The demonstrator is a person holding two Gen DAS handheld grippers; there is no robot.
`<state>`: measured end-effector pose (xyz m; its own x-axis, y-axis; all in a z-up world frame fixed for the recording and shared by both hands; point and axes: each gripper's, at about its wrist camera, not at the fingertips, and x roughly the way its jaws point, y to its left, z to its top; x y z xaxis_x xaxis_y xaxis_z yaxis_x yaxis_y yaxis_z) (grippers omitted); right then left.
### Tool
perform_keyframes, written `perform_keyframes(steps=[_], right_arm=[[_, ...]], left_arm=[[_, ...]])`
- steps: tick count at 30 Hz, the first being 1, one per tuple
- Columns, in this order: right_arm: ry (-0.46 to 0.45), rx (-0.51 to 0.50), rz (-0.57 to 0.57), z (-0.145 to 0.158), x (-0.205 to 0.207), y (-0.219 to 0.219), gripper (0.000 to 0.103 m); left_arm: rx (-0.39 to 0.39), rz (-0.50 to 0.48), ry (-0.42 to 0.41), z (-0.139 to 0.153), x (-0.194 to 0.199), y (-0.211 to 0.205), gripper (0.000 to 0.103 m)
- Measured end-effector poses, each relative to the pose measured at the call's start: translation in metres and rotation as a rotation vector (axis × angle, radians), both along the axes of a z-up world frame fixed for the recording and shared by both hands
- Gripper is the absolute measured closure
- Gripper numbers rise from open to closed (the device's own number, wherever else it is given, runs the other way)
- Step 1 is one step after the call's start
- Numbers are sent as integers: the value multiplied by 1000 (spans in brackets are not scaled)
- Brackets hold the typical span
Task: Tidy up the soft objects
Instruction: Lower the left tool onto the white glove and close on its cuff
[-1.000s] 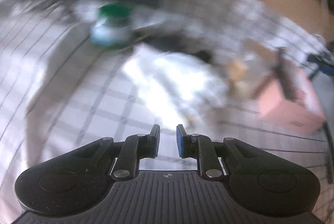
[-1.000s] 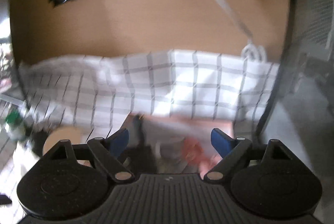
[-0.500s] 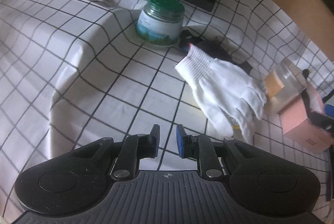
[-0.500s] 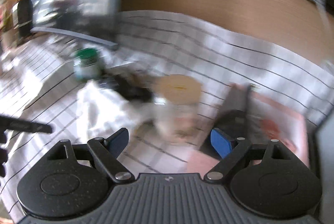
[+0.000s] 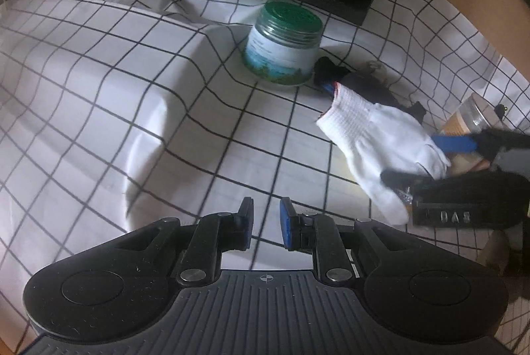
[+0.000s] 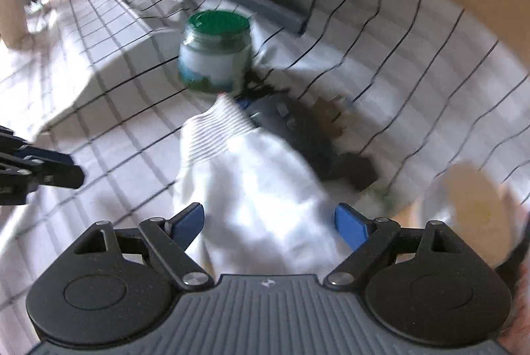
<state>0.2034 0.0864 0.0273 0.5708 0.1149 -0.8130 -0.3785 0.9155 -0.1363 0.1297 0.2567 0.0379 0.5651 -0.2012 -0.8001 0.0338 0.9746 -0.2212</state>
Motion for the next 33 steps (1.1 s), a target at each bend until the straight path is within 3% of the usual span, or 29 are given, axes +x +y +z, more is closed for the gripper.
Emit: perform_keyframes(steps=[6, 13, 20, 24, 26, 27, 28, 33], right_arm=[[106, 147, 52, -11, -25, 20, 11], [92, 242, 142, -9, -53, 38, 11], [-16, 156, 164, 12, -96, 16, 11], [-38, 122, 101, 15, -114, -12, 11], [-34, 118, 63, 14, -116, -23, 11], [-34, 115, 44, 14, -117, -28, 11], [-38, 114, 30, 14, -119, -32, 11], [-42, 130, -8, 16, -124, -48, 11]], left_arm=[[-9, 27, 11, -3, 7, 6, 84], [-33, 8, 2, 3, 16, -2, 84], [-56, -119, -80, 23, 22, -56, 84], [33, -207, -141, 19, 19, -104, 81], [159, -238, -189, 12, 16, -117, 78], [248, -225, -208, 8, 14, -120, 78], [287, -208, -218, 5, 13, -117, 78], [299, -84, -148, -6, 25, -83, 79]])
